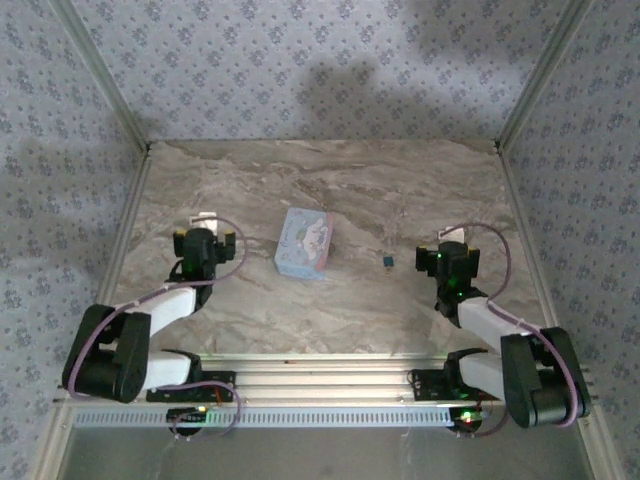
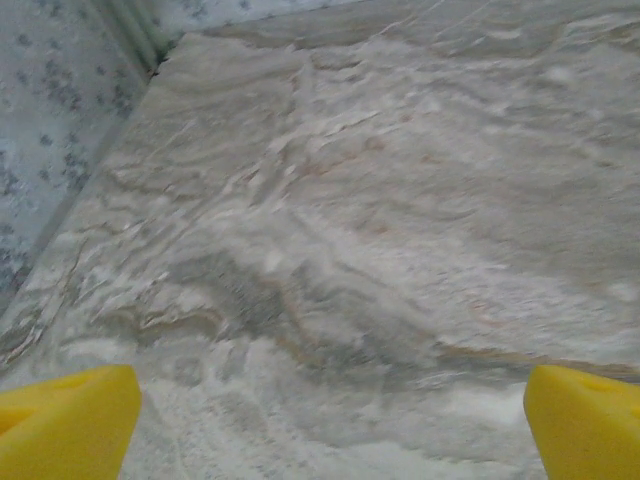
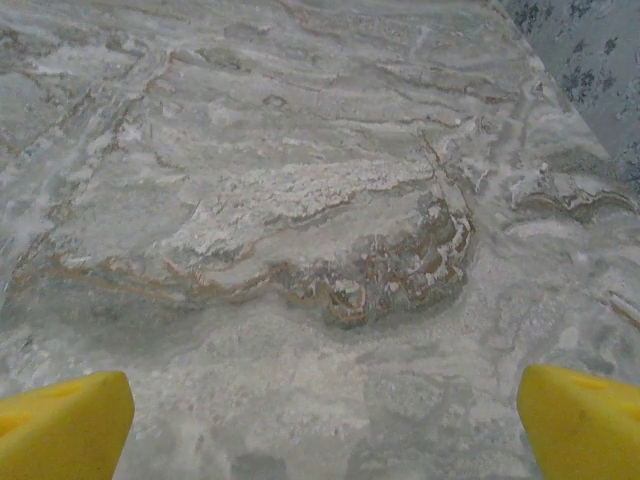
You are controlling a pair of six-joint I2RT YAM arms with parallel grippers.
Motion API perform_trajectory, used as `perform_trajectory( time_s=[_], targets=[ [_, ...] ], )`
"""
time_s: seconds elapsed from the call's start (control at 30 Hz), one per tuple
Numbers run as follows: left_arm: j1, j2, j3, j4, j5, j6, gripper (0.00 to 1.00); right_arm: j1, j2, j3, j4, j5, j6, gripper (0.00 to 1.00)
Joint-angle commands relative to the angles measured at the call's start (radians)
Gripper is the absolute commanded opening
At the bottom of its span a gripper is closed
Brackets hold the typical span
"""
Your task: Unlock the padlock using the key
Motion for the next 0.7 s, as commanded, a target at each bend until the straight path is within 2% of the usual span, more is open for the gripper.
perform_trajectory(
  time_s=[0.0, 0.17, 0.23, 0.33, 0.37, 0.43, 0.5, 0.57, 0.67],
  targets=[
    [0.039, 0.056, -0.032, 0.260, 0.056, 0.058, 0.98, -0.041, 0.063, -0.019, 0.309, -0.106, -0.046, 1.00],
    [0.113, 0.172, -0.040, 0.396, 0.088, 0.005, 0.98, -0.071, 0.170, -0.004, 0.427, -0.164, -0.109, 1.00],
    [0.145, 0.170, -0.028, 0.356, 0.167, -0.014, 0.98, -0.087, 0.247, -0.012, 0.509, -0.187, -0.107, 1.00],
    [0.152, 0.240, -0.013, 0.397, 0.195, -0.008, 0.98, -0.092, 0.334, -0.013, 0.585, -0.198, -0.105, 1.00],
    [0.165, 0.224, 0.004, 0.331, 0.220, -0.017, 0.98, -0.097, 0.356, 0.001, 0.588, -0.190, -0.101, 1.00],
    [0.199, 0.234, 0.030, 0.297, 0.285, -0.032, 0.98, -0.103, 0.349, 0.048, 0.488, -0.185, -0.084, 1.00],
    [0.218, 0.233, 0.039, 0.279, 0.325, -0.043, 0.98, -0.147, 0.358, 0.106, 0.380, -0.232, -0.043, 1.00],
    [0.218, 0.233, 0.040, 0.276, 0.326, -0.043, 0.98, -0.177, 0.355, 0.112, 0.369, -0.276, -0.031, 1.00],
    [0.218, 0.231, 0.041, 0.271, 0.325, -0.043, 0.98, -0.171, 0.355, 0.112, 0.370, -0.266, -0.034, 1.00]
  ],
)
